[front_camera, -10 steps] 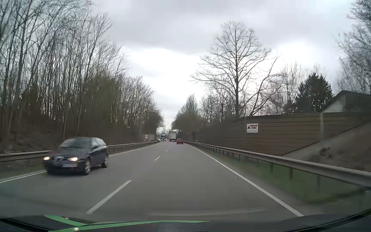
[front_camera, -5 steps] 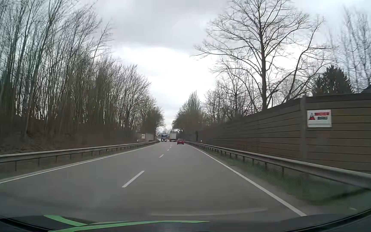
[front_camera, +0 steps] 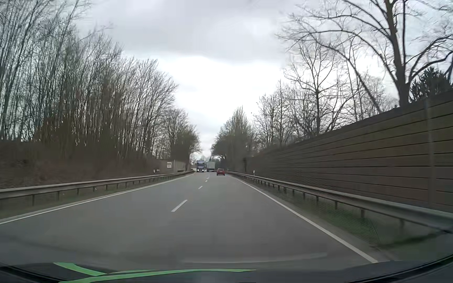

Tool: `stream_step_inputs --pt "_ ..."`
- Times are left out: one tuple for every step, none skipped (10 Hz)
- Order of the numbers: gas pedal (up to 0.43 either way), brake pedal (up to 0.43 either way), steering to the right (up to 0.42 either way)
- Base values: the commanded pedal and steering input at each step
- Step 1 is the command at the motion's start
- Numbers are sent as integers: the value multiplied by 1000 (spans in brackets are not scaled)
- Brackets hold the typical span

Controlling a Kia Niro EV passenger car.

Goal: Follow the waypoints while adhering to traffic rules and regulations

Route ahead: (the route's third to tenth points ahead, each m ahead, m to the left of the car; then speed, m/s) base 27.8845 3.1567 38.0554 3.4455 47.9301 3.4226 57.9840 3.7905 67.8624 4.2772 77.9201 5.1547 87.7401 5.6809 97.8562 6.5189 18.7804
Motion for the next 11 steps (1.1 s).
stream_step_inputs --pt "150 0 -1" --pt "150 0 -1" --pt "150 0 -1" --pt "150 0 -1" --pt "150 0 0" --pt "150 0 -1" --pt "150 0 -1" --pt "150 0 0" --pt "150 0 -1" --pt "150 0 -1" --pt "150 0 -1"
